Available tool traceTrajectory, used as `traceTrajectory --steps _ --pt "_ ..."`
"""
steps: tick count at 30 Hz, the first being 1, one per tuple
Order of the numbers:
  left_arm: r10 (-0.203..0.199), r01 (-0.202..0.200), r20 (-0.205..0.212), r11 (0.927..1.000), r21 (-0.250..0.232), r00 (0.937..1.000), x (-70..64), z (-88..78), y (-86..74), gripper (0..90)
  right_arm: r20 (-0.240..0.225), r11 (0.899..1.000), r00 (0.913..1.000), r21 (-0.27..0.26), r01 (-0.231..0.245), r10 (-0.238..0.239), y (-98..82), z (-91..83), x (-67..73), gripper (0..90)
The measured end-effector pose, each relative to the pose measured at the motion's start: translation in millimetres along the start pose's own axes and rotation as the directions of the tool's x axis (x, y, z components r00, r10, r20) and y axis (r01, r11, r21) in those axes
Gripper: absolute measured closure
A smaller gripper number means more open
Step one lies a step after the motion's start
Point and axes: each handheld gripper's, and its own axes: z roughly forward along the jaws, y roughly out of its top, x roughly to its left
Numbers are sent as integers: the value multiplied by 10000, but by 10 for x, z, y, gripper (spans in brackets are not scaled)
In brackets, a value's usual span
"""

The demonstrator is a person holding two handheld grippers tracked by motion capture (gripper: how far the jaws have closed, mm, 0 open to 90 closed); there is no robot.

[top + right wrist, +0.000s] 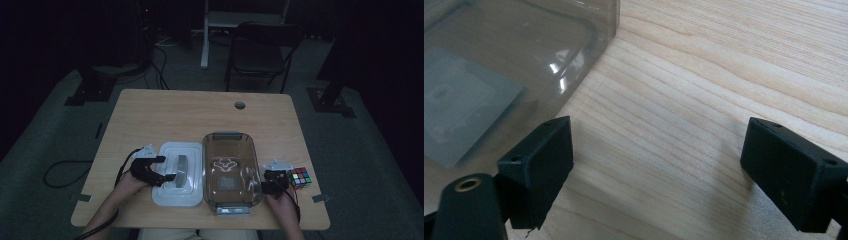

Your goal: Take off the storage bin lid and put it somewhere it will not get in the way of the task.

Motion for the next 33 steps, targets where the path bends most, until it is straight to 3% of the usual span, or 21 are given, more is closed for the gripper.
traceTrajectory --steps 1,4,7,10,11,14,17,20,23,26,27,28,29,30,32,33 --pt "-120 120 -7 9999 9 9999 9 -17 -1 4 0 10000 10000 -2 1 -1 0 0 0 133" --pt "-239 234 -356 9996 -146 9991 17 -79 -18 4 0 10000 10000 -1 2 -2 0 0 0 133" --pt "-202 182 -1001 9996 -211 9948 18 -132 -46 4 0 10000 10000 -1 1 -1 0 0 0 133" --pt "-256 230 -1864 9996 -164 9821 15 -179 -80 5 -1 10000 10000 -1 -1 1 0 0 0 133" --pt "-253 226 -2266 9996 -147 9737 16 -198 -96 5 -3 10000 10000 -2 -2 2 0 0 0 133" --pt "-358 324 -2865 9993 -166 9574 35 -239 -128 5 -1 10000 10000 1 -1 1 0 0 0 133" --pt "-673 601 -3114 9977 -324 9479 68 -287 -168 5 0 10000 10000 -1 1 -1 0 0 0 133" --pt "-887 803 -3537 9960 -383 9311 98 -324 -211 5 0 10000 10000 1 0 0 0 0 0 133" --pt "-1257 1083 -3664 9918 -678 9219 125 -368 -251 5 -1 10000 10000 1 0 0 0 0 0 133" --pt "-1546 1362 -4111 9879 -740 8984 152 -406 -283 5 0 10000 10000 -1 -1 1 0 0 0 133" --pt "-1720 1526 -4301 9851 -795 8862 167 -418 -295 5 -1 10000 10000 1 0 0 0 0 0 133" --pt "-1827 1616 -4409 9832 -854 8788 183 -438 -308 5 0 10000 10000 0 1 -1 0 0 0 133" --pt "-1827 1616 -4409 9832 -854 8788 183 -438 -308 5 0 10000 10000 0 1 -1 0 0 0 133" --pt "-2114 1859 -4667 9774 -1006 8588 211 -473 -333 5 -1 10000 10000 0 0 0 0 0 0 133" --pt "-2388 2078 -4993 9710 -1179 8328 236 -508 -361 5 -1 10000 10000 0 0 0 0 0 0 133" --pt "-2507 2193 -5078 9680 -1220 8242 248 -520 -374 5 -1 10000 10000 2 0 0 0 0 0 133"
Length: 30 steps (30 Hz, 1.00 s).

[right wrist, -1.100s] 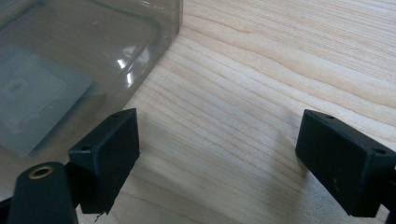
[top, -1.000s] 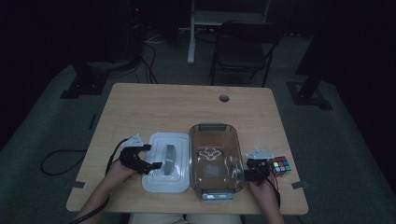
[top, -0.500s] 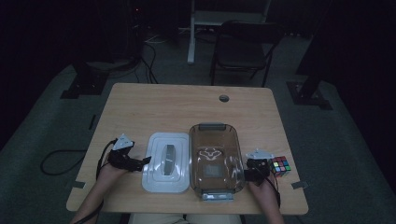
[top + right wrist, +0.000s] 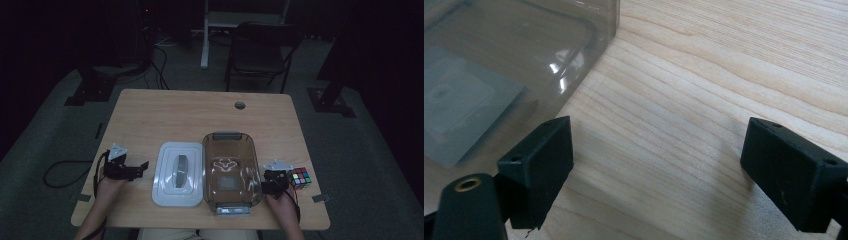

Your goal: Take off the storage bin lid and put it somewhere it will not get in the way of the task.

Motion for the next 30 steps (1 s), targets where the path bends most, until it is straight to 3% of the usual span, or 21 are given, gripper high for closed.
traceTrajectory --steps 4,8,14,17,21,23,30 --pt "-412 424 -520 9988 226 9978 55 12 -47 5 0 10000 10000 1 -1 1 0 0 0 133" --pt "-790 831 -1042 9959 354 9914 97 24 -90 5 0 10000 10000 3 1 -1 0 0 0 133" --pt "-874 977 -1689 9938 537 9817 123 53 -126 5 0 10000 10000 6 2 -2 1 0 0 133" --pt "-732 911 -1931 9921 858 9785 110 95 -164 5 13 10000 10000 5 -18 18 1 0 2 133" --pt "-697 920 -2020 9904 1032 9769 116 109 -165 5 14 10000 10000 10 -19 19 1 0 2 133" --pt "-616 915 -1972 9850 1463 9784 119 134 -162 5 13 10000 10000 10 -12 12 1 0 2 133" --pt "-552 837 -1874 9855 1477 9807 127 137 -161 6 39 10000 10000 25 -52 52 3 2 9 127"
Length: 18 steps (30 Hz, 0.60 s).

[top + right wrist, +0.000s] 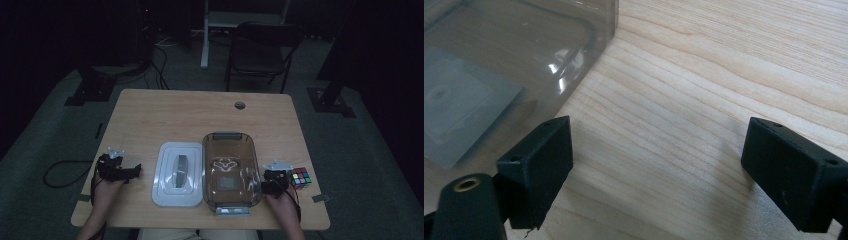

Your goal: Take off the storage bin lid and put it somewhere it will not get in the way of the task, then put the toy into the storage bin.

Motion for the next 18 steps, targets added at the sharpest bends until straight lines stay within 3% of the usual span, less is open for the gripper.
traceTrajectory --steps 18 --pt "-108 108 -101 9999 -12 9999 -13 5 4 5 -92 9999 9999 146 91 -90 27 11 -8 122"
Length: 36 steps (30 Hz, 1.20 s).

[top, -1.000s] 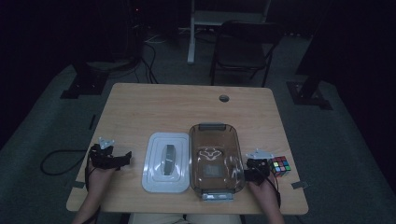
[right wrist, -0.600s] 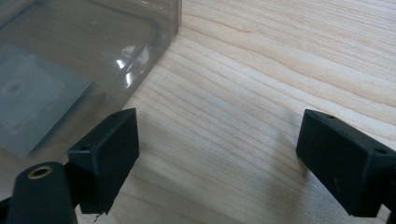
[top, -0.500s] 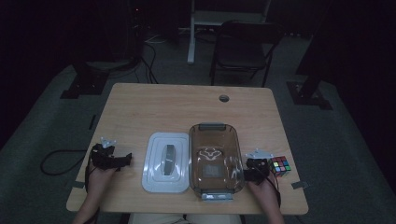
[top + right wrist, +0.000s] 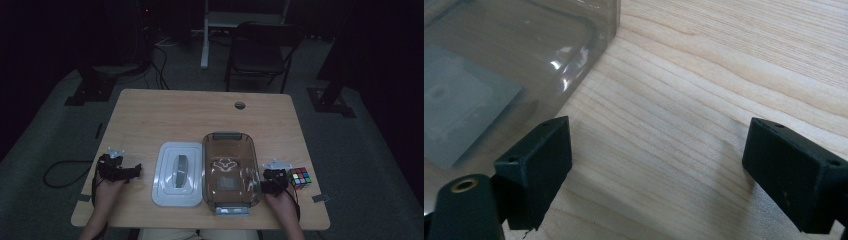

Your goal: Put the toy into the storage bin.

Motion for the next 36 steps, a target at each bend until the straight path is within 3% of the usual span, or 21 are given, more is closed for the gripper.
traceTrajectory --steps 8,13,22,26,29,36 --pt "6 -6 0 10000 0 10000 0 0 0 6 299 9992 9996 387 -10 -1 30 -39 33 144" --pt "1 -1 -1 10000 0 10000 0 0 0 5 924 9971 9943 604 469 -524 69 -122 76 143" --pt "0 0 2 10000 -2 10000 0 0 0 5 855 9996 9963 -295 12 14 146 -367 -23 143" --pt "2 -2 3 10000 -1 10000 0 0 0 5 1096 9974 9937 -702 -151 227 164 -456 -63 131" --pt "28 -28 19 10000 -4 10000 0 0 0 5 1518 9908 9862 -1267 -466 658 166 -570 -149 136" --pt "55 -55 37 10000 0 10000 -1 0 1 5 2128 9777 9660 -1793 -1091 1468 75 -786 -353 135"
